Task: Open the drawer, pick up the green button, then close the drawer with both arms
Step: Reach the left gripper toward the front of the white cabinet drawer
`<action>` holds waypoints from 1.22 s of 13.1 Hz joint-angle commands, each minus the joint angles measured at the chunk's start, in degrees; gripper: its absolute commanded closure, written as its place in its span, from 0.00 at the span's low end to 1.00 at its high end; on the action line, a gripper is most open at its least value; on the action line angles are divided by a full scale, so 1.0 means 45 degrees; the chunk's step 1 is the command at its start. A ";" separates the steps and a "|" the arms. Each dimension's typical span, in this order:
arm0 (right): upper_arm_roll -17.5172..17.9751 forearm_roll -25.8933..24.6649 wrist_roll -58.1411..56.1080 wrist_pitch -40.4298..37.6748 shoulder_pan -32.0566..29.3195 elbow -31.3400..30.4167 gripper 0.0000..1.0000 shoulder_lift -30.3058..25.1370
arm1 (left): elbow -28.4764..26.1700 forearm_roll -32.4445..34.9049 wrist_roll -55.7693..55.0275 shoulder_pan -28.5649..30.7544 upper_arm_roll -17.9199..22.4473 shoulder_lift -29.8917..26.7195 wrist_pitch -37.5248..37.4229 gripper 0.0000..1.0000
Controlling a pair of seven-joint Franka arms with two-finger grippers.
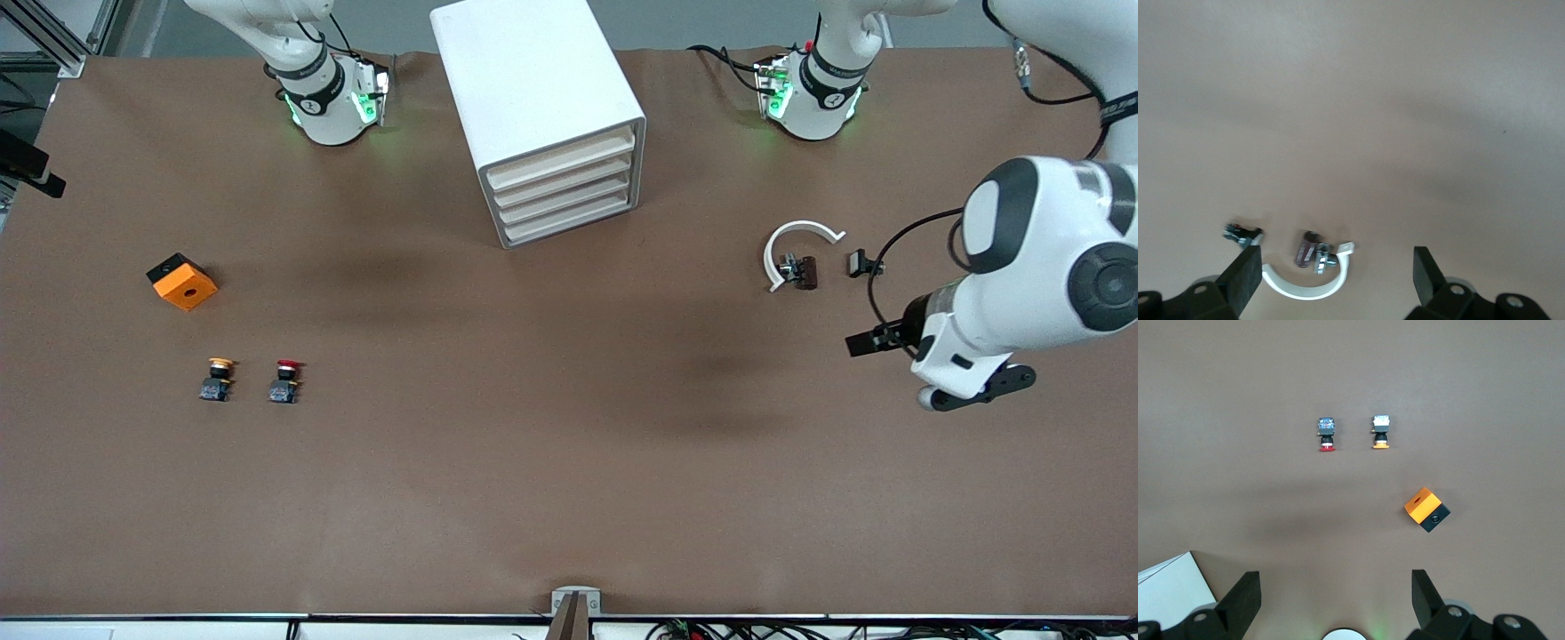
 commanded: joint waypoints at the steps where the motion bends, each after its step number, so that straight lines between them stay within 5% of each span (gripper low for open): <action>1: 0.0142 0.0039 0.0185 0.0118 -0.0139 -0.0360 0.00 -0.0370 | 0.0236 -0.0258 -0.2247 -0.0430 -0.0008 0.0795 0.0404 0.00; 7: 0.0142 0.0039 0.0087 0.0118 -0.0159 -0.0360 0.00 -0.0350 | -0.0134 -0.0239 -0.8514 -0.1465 -0.0281 0.1754 0.0407 0.00; 11: 0.0142 0.0039 0.0067 0.0098 -0.0159 -0.0341 0.00 -0.0350 | -0.0292 -0.0258 -1.3926 -0.1272 -0.1997 0.2573 -0.0099 0.00; 16: 0.0123 0.0019 0.0067 0.0059 -0.0178 -0.0029 0.00 -0.0214 | -0.0604 -0.0959 -1.6783 -0.1233 -0.3346 0.3530 -0.1624 0.00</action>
